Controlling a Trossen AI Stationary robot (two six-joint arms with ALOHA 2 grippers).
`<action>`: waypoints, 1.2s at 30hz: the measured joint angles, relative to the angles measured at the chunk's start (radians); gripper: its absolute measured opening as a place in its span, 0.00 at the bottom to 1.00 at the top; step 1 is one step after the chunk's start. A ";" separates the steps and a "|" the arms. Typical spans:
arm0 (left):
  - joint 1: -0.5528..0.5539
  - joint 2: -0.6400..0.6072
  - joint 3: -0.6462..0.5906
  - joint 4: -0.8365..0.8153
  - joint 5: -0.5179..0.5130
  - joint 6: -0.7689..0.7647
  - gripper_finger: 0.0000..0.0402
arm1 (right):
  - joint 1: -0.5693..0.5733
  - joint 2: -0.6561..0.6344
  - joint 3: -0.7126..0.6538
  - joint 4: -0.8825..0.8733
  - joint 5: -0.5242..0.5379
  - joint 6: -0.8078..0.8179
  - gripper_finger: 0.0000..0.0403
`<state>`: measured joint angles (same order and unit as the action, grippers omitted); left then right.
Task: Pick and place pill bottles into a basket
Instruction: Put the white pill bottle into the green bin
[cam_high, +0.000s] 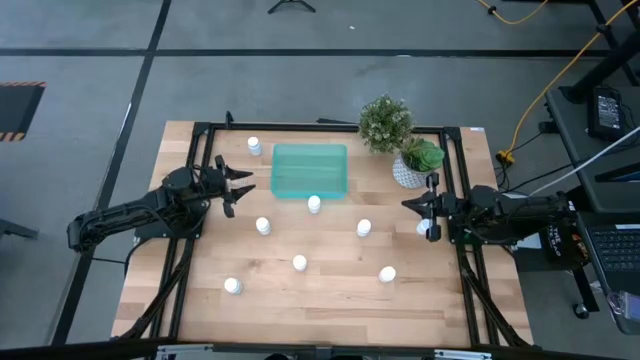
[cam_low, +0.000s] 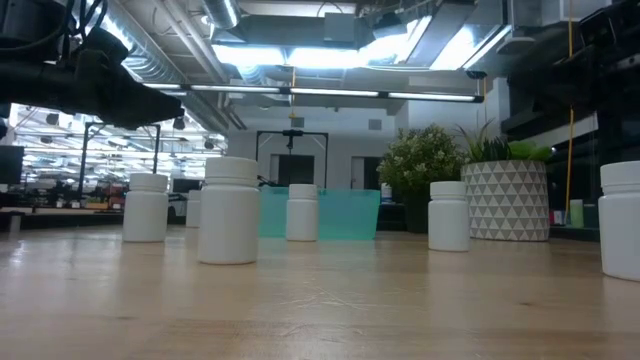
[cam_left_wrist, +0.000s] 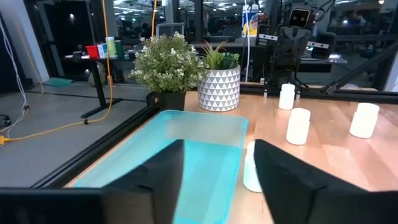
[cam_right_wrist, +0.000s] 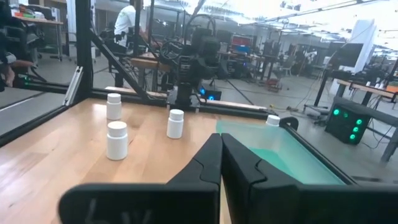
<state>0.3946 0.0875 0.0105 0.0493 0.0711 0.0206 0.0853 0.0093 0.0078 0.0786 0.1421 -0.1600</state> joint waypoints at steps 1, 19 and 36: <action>0.000 0.000 0.000 0.001 0.000 0.014 0.54 | 0.000 0.000 0.000 0.003 0.000 0.001 0.02; 0.000 0.005 0.000 -0.001 -0.275 -0.079 0.69 | 0.000 0.000 0.000 0.002 0.000 0.028 0.02; 0.001 0.452 0.227 -0.111 -0.507 -0.205 0.69 | 0.000 0.000 0.000 0.005 0.049 0.027 0.02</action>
<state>0.3954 0.5394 0.2377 -0.0616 -0.4359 -0.1840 0.0853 0.0093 0.0078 0.0834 0.1909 -0.1326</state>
